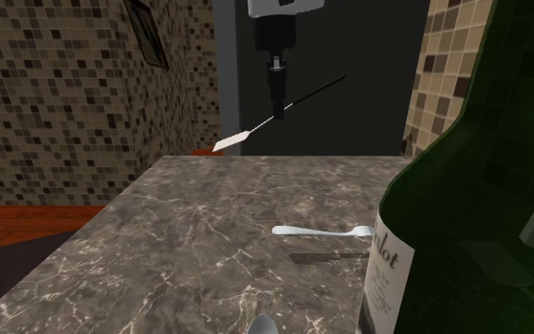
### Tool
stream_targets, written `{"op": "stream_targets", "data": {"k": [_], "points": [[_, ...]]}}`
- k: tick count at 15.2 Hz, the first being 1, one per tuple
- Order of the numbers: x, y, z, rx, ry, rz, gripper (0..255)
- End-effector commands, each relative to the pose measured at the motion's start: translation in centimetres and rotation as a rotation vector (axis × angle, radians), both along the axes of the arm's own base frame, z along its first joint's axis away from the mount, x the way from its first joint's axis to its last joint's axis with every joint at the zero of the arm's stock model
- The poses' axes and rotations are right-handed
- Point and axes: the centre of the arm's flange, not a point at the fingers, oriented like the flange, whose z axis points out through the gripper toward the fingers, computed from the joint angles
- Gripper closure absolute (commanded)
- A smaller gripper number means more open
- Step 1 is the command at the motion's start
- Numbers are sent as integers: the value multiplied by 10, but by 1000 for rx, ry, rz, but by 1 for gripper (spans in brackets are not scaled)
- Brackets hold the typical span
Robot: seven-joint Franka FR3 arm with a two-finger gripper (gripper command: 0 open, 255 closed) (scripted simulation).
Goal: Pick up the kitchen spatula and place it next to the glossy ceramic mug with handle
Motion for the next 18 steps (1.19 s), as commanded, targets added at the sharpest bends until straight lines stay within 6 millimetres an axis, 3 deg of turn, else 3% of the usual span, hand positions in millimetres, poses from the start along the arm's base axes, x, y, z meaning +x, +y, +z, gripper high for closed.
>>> {"op": "stream_targets", "data": {"k": [1,18], "points": [[-20,-19,0,0,0,1,255],[-182,-175,0,0,0,1,255]]}}
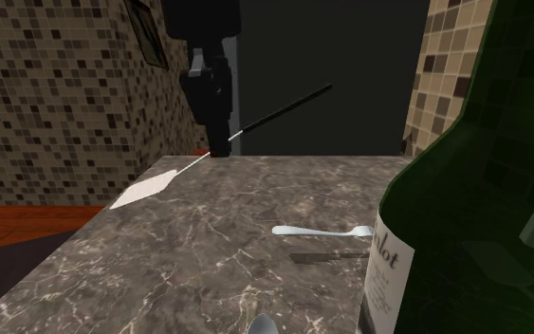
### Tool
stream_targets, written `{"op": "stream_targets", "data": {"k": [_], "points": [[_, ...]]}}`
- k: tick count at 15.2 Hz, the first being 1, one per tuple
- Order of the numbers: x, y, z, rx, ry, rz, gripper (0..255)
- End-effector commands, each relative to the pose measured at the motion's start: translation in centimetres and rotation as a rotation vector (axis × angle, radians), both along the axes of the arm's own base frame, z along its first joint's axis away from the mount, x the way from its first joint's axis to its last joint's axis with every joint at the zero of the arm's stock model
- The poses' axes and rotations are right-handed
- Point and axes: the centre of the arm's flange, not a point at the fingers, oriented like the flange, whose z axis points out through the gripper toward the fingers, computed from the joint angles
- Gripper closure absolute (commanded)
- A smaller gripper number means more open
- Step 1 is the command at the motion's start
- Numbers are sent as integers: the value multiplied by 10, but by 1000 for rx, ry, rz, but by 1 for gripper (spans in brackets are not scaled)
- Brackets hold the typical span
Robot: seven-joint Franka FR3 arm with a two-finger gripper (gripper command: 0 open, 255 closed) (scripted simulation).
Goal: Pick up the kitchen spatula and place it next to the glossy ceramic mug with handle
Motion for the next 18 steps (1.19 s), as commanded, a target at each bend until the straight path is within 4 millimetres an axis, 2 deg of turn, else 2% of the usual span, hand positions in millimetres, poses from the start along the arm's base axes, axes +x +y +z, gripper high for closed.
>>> {"op": "stream_targets", "data": {"k": [1,18], "points": [[-19,-19,-1,0,0,1,255],[-181,-174,-1,0,0,1,255]]}}
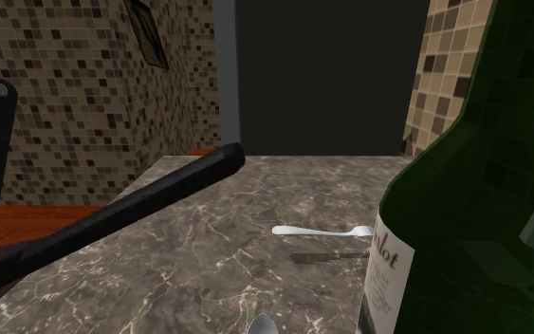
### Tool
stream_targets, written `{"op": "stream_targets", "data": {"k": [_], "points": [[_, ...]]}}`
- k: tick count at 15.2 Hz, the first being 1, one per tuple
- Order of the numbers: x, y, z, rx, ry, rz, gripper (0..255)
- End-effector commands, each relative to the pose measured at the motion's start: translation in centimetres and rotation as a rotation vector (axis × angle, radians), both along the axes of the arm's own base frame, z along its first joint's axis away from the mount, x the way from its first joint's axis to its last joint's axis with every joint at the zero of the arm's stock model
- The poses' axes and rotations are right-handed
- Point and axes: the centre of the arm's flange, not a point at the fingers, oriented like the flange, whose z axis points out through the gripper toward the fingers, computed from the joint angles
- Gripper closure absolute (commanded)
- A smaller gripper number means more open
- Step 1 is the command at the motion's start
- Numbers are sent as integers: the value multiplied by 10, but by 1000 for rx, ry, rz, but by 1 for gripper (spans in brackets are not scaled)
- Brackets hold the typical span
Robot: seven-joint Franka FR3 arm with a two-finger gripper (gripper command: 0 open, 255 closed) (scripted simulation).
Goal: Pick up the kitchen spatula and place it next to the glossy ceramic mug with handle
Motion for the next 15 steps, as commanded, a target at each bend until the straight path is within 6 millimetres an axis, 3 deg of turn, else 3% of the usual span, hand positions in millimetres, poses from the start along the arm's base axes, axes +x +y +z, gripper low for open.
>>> {"op": "stream_targets", "data": {"k": [1,14,15], "points": [[-19,-16,0,0,0,3,255],[-143,-135,1,0,0,3,255],[-143,-135,-5,0,0,3,255]]}}
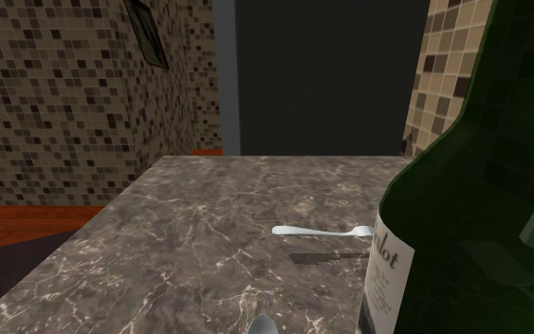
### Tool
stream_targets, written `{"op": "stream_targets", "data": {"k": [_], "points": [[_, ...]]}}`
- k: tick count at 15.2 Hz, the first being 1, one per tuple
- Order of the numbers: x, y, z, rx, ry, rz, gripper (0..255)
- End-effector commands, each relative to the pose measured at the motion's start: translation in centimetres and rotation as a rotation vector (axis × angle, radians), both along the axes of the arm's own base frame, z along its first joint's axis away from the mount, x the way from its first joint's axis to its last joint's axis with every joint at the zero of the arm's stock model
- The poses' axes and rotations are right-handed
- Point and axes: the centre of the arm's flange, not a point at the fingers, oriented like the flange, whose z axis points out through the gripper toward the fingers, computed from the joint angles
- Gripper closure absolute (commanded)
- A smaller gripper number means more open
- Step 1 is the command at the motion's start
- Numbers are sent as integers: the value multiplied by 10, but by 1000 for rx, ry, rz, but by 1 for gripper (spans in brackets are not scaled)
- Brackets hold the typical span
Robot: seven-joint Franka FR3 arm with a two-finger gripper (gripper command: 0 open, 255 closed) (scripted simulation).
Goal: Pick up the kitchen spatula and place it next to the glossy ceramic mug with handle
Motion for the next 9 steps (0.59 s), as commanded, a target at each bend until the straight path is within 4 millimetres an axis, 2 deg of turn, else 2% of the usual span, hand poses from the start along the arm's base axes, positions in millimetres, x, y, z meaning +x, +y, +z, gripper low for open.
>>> {"op": "stream_targets", "data": {"k": [1,9], "points": [[-7,-6,-8,-1,0,2,255],[-7,-6,-50,-1,0,2,255]]}}
